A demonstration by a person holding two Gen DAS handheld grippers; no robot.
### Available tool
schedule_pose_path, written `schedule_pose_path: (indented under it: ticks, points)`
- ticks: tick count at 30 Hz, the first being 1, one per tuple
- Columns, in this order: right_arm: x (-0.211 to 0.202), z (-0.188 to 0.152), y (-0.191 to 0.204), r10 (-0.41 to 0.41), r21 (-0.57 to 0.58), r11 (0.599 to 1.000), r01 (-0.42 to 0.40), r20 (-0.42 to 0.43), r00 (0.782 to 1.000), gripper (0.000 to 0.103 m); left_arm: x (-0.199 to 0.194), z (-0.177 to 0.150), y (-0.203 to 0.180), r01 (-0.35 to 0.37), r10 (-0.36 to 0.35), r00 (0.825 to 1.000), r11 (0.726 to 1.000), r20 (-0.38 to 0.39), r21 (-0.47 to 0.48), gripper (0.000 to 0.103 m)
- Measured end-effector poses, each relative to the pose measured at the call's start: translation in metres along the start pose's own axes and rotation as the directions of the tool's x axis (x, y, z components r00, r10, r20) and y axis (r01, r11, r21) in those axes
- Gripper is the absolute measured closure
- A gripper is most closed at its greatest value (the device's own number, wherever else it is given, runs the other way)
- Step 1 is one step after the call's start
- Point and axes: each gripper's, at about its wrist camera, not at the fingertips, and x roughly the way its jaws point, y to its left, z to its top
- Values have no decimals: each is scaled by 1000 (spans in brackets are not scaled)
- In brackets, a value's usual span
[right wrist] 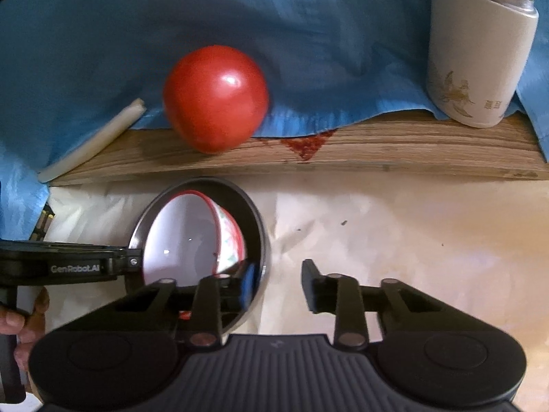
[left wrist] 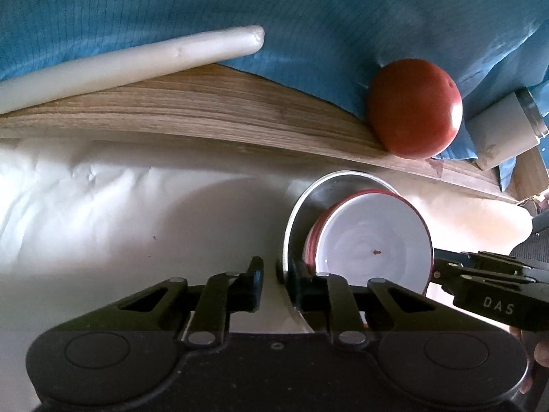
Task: Organize plates and bowls
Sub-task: 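Close both grippers on the steel plate rim, then lift the steel plate with the nested bowls using both grippers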
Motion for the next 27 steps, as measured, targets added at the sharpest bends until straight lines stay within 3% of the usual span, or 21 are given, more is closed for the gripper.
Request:
schedule_pose_path:
  ticks: [4, 10, 13, 16, 27]
  points:
    - [1, 2, 3, 14, 0, 1000, -14, 7, 1000, 83, 0, -1, -1, 0, 0, 1000, 1000, 3, -10, 84]
    - [-1, 0, -1, 32, 24, 999, -32, 18, 999, 84, 2, -2, 2, 3, -3, 1000, 999, 9, -35, 84]
    - [-2, -2, -4, 61, 49, 997, -63, 30, 998, 92, -1, -3, 2, 3, -2, 1000, 999, 15, -46, 85]
    - [-3, -3, -3, 53, 46, 997, -55, 38, 998, 92, -1, -5, 1, 7, -5, 1000, 998, 26, -61, 93]
    - [-2, -4, 1, 45, 55, 997, -48, 49, 998, 92, -6, -16, -1, -10, 16, 997, 997, 77, -73, 93]
